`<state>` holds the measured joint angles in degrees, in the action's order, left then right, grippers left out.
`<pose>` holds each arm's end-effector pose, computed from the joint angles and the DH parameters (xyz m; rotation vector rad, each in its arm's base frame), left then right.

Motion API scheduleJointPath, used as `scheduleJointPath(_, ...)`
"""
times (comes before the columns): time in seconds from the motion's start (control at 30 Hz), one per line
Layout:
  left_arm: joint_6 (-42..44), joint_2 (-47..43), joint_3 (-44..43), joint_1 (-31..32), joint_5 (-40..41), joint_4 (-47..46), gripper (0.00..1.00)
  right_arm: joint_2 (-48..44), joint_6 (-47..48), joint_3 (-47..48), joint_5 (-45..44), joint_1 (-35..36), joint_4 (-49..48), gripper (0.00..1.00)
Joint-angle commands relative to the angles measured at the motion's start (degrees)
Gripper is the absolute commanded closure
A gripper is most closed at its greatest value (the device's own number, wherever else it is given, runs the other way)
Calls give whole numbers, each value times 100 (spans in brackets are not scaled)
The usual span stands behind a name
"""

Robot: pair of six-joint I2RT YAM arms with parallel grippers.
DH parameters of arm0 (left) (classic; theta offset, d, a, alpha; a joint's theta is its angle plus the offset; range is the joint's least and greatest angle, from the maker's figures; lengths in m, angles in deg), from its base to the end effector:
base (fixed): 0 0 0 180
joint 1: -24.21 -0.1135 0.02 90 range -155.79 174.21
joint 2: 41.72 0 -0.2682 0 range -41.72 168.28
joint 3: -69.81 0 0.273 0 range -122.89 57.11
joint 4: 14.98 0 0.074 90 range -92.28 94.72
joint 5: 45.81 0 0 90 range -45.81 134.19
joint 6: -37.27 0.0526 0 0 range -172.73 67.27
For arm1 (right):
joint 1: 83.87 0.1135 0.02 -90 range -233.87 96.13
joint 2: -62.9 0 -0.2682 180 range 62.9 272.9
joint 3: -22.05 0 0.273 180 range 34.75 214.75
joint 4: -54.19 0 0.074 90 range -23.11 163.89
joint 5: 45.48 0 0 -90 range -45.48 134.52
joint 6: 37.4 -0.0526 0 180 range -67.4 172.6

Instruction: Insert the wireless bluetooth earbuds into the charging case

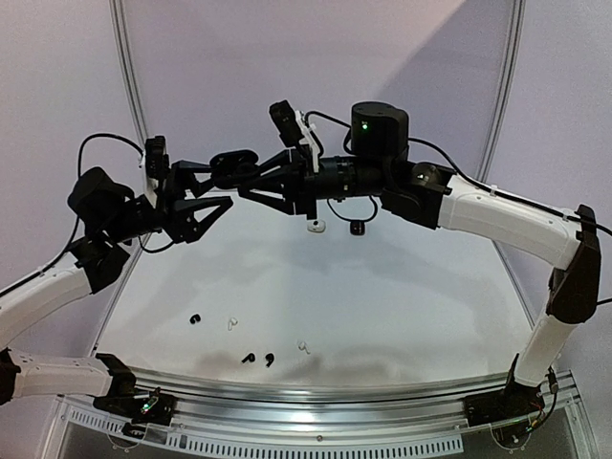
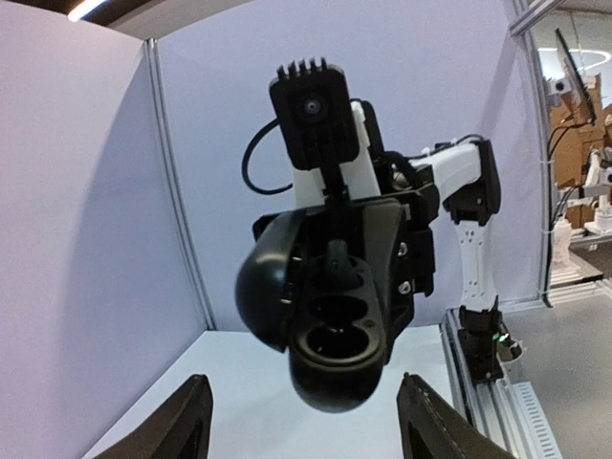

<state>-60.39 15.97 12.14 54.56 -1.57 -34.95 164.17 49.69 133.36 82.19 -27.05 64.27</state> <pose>0.1999 -0.1607 0.3778 0.9490 1.0394 -1.0414 0.2231 0.4000 0.4240 -1.2441 1.2108 1.3037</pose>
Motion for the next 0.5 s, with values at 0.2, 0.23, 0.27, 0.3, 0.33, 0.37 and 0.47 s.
scheduleJointPath(0.2, 2945, -45, -1082, -1427, 767, 6399, 36, -705, 229, -911, -521, -466, -354, 100)
scheduleJointPath(0.23, 3148, 46, -1207, -1612, 818, 6907, 37, -745, 230, -999, -543, -501, -405, 100)
scheduleJointPath(0.27, 3396, 173, -1312, -1797, 849, 7394, 37, -793, 230, -1078, -557, -524, -434, 100)
scheduleJointPath(0.3, 3668, 310, -1406, -1955, 912, 7807, 36, -822, 287, -1136, -573, -543, -441, 100)
scheduleJointPath(0.33, 3858, 468, -1465, -2087, 1046, 8165, 34, -840, 374, -1189, -581, -552, -435, 100)
scheduleJointPath(0.37, 3965, 681, -1506, -2198, 1222, 8449, 32, -857, 438, -1232, -584, -557, -433, 100)
scheduleJointPath(0.47, 3946, 1466, -1560, -2465, 1724, 9030, 27, -894, 499, -1397, -568, -564, -436, 100)
